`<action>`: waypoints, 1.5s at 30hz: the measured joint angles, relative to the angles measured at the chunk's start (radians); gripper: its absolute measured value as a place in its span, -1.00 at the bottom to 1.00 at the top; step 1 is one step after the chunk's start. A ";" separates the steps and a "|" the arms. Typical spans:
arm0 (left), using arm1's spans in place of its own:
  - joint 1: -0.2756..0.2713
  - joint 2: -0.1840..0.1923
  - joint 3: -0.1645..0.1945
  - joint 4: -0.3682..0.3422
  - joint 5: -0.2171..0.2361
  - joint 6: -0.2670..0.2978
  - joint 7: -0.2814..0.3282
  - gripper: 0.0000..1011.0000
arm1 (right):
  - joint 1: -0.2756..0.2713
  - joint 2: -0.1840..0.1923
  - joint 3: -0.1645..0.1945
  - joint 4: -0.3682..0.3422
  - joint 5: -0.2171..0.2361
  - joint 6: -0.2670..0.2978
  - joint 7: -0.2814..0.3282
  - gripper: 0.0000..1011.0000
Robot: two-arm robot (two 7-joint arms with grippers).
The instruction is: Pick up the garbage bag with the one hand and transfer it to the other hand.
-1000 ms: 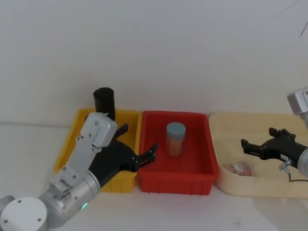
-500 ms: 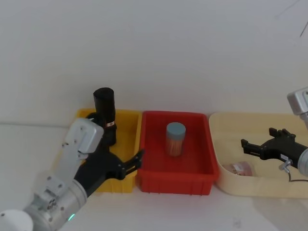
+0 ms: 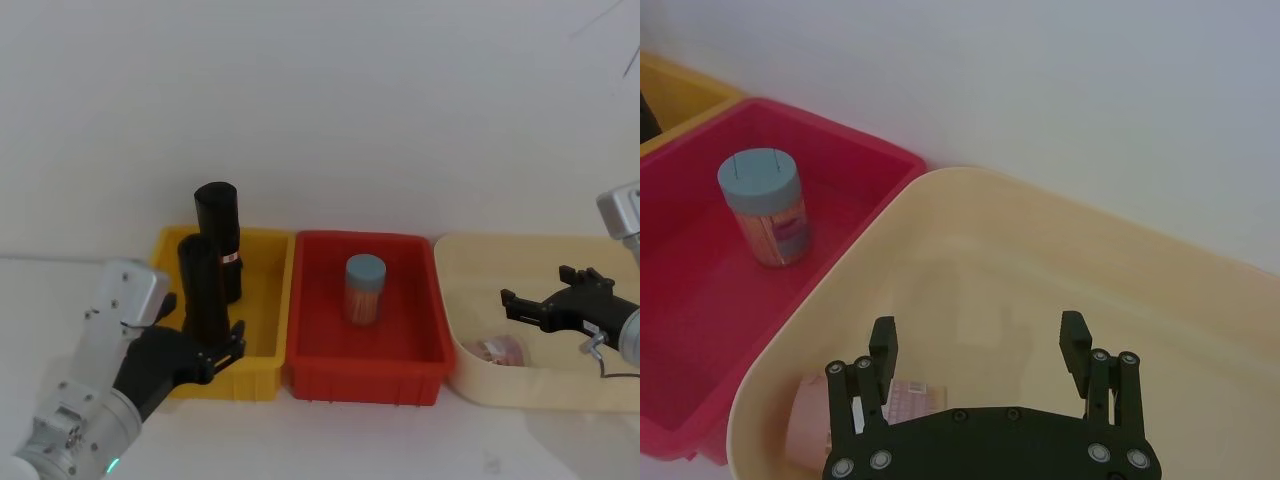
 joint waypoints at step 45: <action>-0.259 -0.090 -0.039 0.297 -0.078 0.088 -0.138 0.98 | 0.000 0.000 0.000 0.000 0.000 0.000 0.000 0.98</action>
